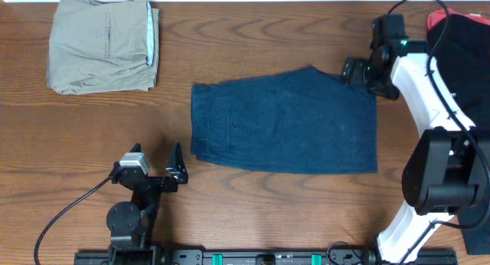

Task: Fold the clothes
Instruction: 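Release the shorts and retract the right gripper to the right side, then reach the left gripper to the left edge of the navy shorts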

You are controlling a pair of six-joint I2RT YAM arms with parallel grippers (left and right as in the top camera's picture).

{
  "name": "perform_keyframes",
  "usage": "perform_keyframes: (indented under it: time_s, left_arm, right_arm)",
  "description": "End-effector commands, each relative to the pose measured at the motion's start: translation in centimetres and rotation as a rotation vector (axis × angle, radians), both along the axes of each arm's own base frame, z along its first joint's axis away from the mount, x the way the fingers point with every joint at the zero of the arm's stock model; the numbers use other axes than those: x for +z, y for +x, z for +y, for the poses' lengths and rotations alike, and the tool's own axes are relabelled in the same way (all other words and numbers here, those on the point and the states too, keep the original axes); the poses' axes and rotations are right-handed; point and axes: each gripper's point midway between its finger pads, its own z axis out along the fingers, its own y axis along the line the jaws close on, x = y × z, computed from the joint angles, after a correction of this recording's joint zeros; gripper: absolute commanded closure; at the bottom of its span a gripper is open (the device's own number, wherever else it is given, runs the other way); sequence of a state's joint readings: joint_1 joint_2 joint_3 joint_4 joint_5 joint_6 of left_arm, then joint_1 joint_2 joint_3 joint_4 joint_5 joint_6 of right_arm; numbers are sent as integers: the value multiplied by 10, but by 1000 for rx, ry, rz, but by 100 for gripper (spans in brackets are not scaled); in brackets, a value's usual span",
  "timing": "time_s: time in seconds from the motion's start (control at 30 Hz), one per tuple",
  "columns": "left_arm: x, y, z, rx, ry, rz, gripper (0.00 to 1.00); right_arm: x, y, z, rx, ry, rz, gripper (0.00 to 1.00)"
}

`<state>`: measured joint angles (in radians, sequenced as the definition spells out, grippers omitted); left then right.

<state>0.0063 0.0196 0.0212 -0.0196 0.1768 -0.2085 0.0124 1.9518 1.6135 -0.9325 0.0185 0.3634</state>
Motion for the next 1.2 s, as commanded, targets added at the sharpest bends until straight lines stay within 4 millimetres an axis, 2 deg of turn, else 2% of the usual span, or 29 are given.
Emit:
perform_keyframes:
  time_s: [0.0,0.17,0.27,0.37,0.57,0.83,1.17]
  left_arm:
    - [-16,-1,-1,-9,4,47,2]
    - [-16,-1,-1,-9,4,47,2]
    - [-16,-1,-1,-9,4,47,2]
    - [-16,-1,-1,-10,4,47,2]
    - [-16,-1,-1,-9,4,47,2]
    - [-16,-1,-1,-9,4,47,2]
    - [-16,-1,-1,-10,3,47,2]
  right_arm:
    - [43,26,-14,7,-45,-106,1]
    - [103,39,-62,-98,-135,-207,1]
    - [125,35,-92,-161,-145,-227,1]
    - [131,22,-130,-245,-193,-208,1]
    - [116,-13,-186,-372,-204,-115,1]
    - [113,-28,-213,-438,-207,-101,1]
    - [113,-29,-216,-444,-207,-100,1]
